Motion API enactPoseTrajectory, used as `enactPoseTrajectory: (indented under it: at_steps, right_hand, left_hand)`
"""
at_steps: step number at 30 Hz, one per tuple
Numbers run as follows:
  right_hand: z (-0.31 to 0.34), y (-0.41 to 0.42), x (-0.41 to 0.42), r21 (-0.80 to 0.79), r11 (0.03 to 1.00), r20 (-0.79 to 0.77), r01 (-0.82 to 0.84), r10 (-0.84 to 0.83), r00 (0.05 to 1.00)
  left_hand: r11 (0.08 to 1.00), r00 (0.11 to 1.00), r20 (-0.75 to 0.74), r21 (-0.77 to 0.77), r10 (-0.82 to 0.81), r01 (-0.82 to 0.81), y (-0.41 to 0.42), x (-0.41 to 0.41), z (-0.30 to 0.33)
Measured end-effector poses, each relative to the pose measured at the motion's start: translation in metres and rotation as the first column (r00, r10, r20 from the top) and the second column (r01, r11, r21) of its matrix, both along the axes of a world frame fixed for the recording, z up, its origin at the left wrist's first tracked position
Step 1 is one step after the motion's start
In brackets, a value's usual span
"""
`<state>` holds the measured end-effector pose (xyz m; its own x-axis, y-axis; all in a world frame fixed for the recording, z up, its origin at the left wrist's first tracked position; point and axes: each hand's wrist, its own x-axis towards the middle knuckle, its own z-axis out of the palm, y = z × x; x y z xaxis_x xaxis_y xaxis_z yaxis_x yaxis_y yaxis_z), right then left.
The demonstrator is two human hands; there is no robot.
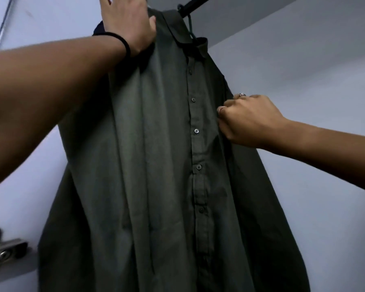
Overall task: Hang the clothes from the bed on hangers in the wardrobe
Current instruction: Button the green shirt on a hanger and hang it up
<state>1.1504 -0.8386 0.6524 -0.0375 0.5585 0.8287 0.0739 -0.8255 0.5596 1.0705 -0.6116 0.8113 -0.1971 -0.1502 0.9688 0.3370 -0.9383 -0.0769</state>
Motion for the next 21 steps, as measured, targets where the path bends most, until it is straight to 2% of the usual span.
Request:
enactPoseTrajectory:
  at_steps: [4,7,9,11,14,16,21]
  right_hand:
    - [0.014,-0.009,-0.007,0.077,0.996,-0.042,0.054,-0.051,0.998]
    - [0.021,-0.023,-0.012,0.171,0.981,-0.202,0.088,-0.052,0.978]
    - [0.020,-0.035,-0.011,0.169,0.972,-0.286,0.165,-0.112,0.952]
    - [0.013,-0.049,-0.007,0.158,0.962,-0.324,0.223,-0.163,0.932]
    - [-0.006,-0.068,-0.007,0.168,0.952,-0.307,0.254,-0.194,0.932]
    - [-0.025,-0.078,-0.009,0.150,0.943,-0.311,0.298,-0.241,0.919]
    - [-0.053,-0.092,-0.026,0.087,0.919,-0.331,0.384,-0.337,0.881]
  left_hand:
    - [0.996,0.993,-0.121,0.088,-0.003,0.014,-0.030,0.000,-0.030]
    - [0.990,0.958,-0.282,0.111,-0.048,0.083,-0.061,0.016,-0.077]
    - [0.976,0.936,-0.352,0.197,-0.016,0.091,-0.081,0.034,-0.113]
    - [0.966,0.893,-0.450,0.237,0.017,0.101,-0.097,0.051,-0.149]
    - [0.975,0.801,-0.598,0.198,0.040,0.099,-0.111,0.068,-0.195]
    - [0.975,0.767,-0.640,0.194,0.040,0.111,-0.116,0.071,-0.225]
    - [0.964,0.752,-0.659,0.203,0.002,0.175,-0.120,0.061,-0.260]
